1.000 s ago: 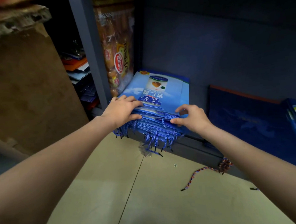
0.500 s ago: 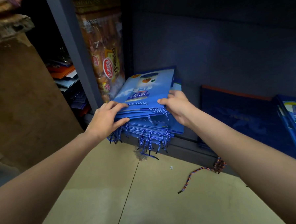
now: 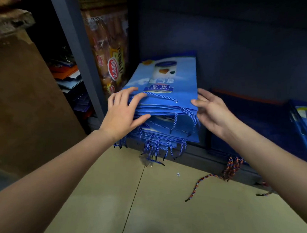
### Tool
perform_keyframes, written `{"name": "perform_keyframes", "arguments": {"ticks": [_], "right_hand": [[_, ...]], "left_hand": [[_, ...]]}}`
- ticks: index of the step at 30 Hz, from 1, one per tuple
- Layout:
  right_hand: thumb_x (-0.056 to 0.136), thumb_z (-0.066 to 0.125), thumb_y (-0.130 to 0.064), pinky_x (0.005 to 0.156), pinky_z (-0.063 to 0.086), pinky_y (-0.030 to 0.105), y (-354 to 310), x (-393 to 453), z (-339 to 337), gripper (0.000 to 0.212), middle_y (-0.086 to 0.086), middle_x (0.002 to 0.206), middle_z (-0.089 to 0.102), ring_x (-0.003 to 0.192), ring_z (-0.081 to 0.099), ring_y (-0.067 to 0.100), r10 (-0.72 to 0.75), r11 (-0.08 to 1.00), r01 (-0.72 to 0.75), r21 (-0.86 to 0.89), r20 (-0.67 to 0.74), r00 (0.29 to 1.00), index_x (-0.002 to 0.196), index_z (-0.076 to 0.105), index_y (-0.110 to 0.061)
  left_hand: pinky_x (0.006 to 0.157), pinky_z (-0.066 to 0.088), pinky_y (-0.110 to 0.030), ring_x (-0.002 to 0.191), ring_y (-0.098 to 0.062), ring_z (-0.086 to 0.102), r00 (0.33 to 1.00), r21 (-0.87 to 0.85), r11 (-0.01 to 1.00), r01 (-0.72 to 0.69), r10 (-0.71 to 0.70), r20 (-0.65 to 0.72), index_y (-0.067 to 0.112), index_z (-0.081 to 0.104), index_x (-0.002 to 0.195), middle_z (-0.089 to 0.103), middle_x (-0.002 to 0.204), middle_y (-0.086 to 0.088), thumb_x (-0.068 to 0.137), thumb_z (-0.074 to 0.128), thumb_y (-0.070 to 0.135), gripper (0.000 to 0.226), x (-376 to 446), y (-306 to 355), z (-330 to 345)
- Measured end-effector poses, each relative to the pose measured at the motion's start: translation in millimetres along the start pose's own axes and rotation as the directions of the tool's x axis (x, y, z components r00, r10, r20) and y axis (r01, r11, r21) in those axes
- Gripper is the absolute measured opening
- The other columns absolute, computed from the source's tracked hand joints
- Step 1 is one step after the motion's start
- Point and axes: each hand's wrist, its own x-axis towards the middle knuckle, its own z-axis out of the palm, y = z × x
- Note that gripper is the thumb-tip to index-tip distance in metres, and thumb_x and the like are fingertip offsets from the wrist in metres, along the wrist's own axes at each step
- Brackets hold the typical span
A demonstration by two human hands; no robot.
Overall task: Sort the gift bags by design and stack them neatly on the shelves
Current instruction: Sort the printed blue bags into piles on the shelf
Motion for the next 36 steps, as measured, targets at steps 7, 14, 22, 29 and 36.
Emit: {"name": "perform_keyframes", "arguments": {"ticks": [7,14,22,29,36], "right_hand": [[0.09,0.045,0.011,0.077,0.054,0.028,1,5,20,0.05,0.006,0.107,0.065,0.088,0.064,0.016,-0.009,0.99,0.007,0.144,0.014,1.0,0.136,0.034,-0.004],[0.091,0.045,0.008,0.085,0.052,0.029,-5,2,28,0.051,0.004,0.109,0.064,0.088,0.065,0.013,-0.054,0.988,0.05,0.148,0.027,0.998,0.138,0.032,-0.005],[0.089,0.053,0.004,0.081,0.053,0.026,32,-4,-3,0.054,0.003,0.131,0.055,0.105,0.061,0.016,-0.045,0.953,0.031,-0.301,-0.04,0.998,0.139,0.036,-0.009],[0.08,0.072,-0.023,0.097,0.038,0.027,45,5,-7,0.076,0.001,0.127,0.046,0.114,0.048,0.016,0.225,0.754,-0.208,-0.623,-0.053,0.973,0.141,0.03,-0.004],[0.07,0.08,-0.031,0.109,0.026,0.03,46,10,-7,0.096,0.004,0.151,0.028,0.138,0.028,0.021,0.184,0.377,-0.034,-0.926,0.038,0.982,0.146,0.024,-0.016]], "left_hand": [[0.11,0.016,-0.05,0.136,-0.032,0.021,0.956,-0.067,0.955,0.291,-0.293,-0.028,0.022,0.039,0.137,0.025,0.147,-0.018,0.07,0.077,0.037,0.078,-14,-15,-8],[0.111,0.022,-0.045,0.137,-0.029,0.026,0.946,-0.228,0.927,0.297,-0.318,-0.059,0.021,0.031,0.143,0.021,0.151,-0.008,0.076,0.075,0.021,0.08,-26,-28,-29],[0.113,0.027,-0.036,0.14,-0.023,0.024,0.838,-0.119,0.916,0.383,-0.29,0.463,0.019,0.018,0.149,0.014,0.156,-0.004,0.084,0.066,0.036,0.082,-23,-39,-15],[0.107,0.031,-0.035,0.132,-0.029,0.036,0.753,-0.091,0.878,0.469,-0.344,0.56,0.012,0.027,0.146,0.036,0.144,-0.013,0.087,0.062,0.036,0.072,3,-29,-8],[0.087,0.042,-0.036,0.114,-0.031,0.049,0.662,-0.068,0.816,0.574,-0.414,0.625,0.012,0.035,0.129,0.047,0.13,-0.016,0.082,0.07,0.034,0.063,17,-26,-6]]}}
